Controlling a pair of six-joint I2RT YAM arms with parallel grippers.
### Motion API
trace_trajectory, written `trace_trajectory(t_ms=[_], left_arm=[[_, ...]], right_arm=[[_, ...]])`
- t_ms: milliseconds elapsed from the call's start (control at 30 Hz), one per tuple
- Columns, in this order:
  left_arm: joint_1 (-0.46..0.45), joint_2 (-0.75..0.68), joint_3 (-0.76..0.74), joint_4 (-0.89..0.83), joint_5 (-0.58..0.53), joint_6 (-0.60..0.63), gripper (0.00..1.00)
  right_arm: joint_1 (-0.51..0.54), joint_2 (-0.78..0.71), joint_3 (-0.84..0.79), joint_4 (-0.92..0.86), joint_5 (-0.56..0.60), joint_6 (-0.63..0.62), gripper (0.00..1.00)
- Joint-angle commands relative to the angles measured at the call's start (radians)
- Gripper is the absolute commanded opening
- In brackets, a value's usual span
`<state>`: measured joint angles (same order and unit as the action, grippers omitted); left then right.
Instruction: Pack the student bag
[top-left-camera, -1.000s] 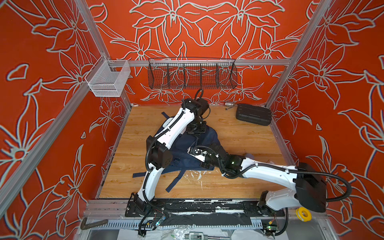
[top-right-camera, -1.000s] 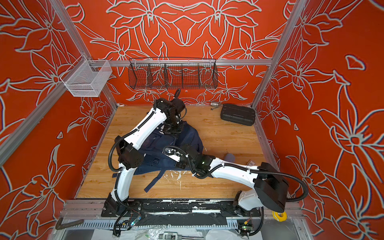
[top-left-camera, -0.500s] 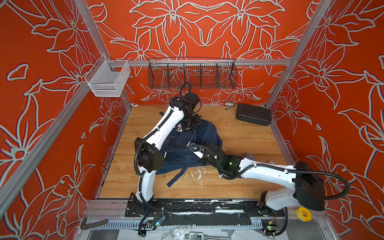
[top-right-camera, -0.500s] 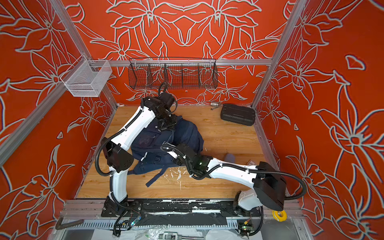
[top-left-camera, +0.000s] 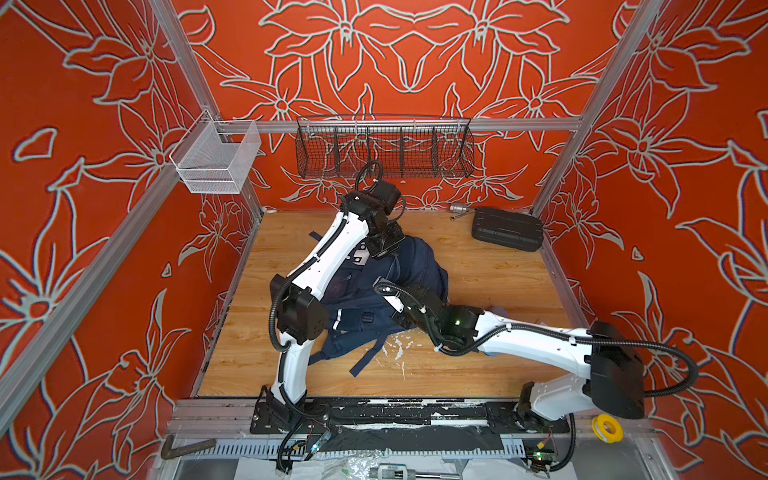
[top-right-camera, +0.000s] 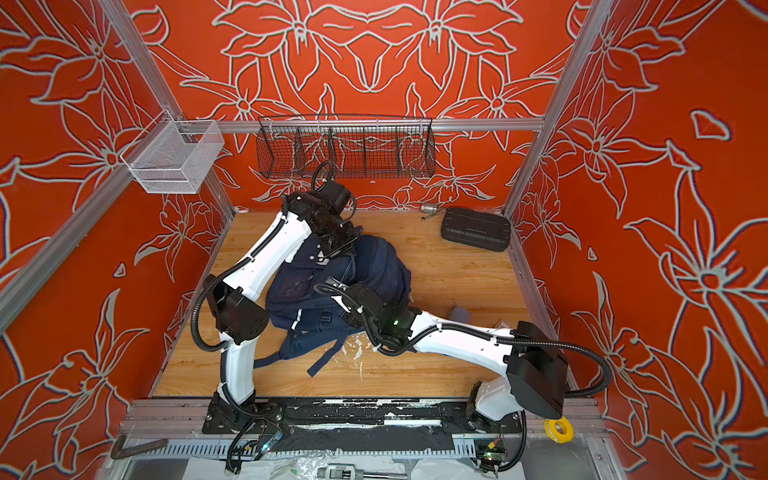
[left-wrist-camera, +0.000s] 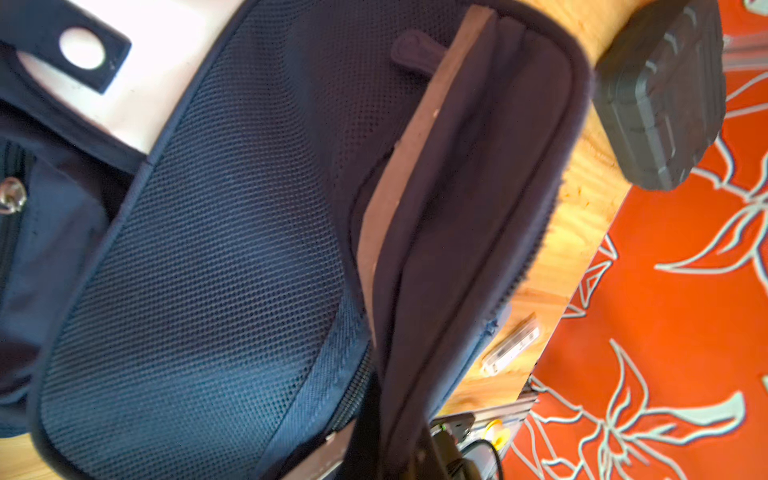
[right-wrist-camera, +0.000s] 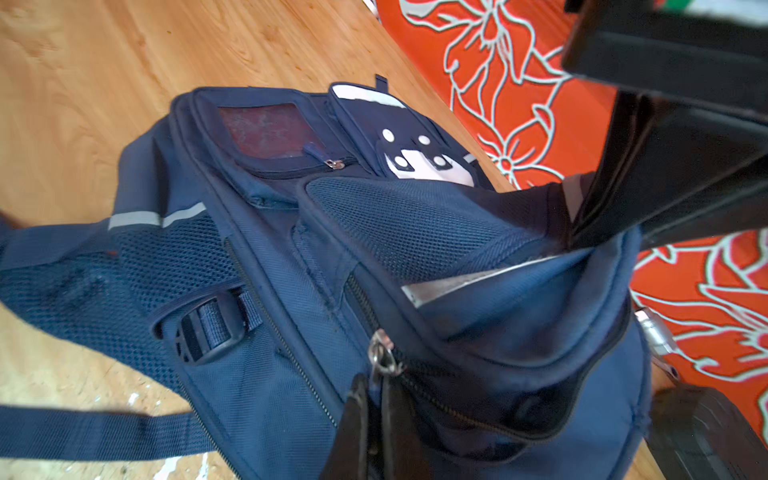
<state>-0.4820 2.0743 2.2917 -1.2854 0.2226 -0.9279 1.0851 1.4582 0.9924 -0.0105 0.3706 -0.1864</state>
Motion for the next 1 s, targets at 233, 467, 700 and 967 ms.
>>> trace_trajectory(t_ms=[233,467,700,967], left_arm=[[-0.013,0.014,0.097,0.32,0.002,-0.089,0.0],[-0.019,-0.033,0.068,0.335,0.03,-0.092,0.0],[-0.018,-0.035,0.086,0.307,0.039,-0.029,0.0],[0.015,-0.122,-0.06,0.273,0.156,0.212,0.0]], right_arm=[[0.087,0.098,0.038,0.129,-0.136,0.009,0.0],[0.028,0.12,-0.001,0.202,-0.282,-0.006,0.0],[0.027,0.135,0.052,0.124,-0.273,-0.013,0.0],[-0.029,-0.084,-0.027,0.035,-0.359,0.036,0.56]])
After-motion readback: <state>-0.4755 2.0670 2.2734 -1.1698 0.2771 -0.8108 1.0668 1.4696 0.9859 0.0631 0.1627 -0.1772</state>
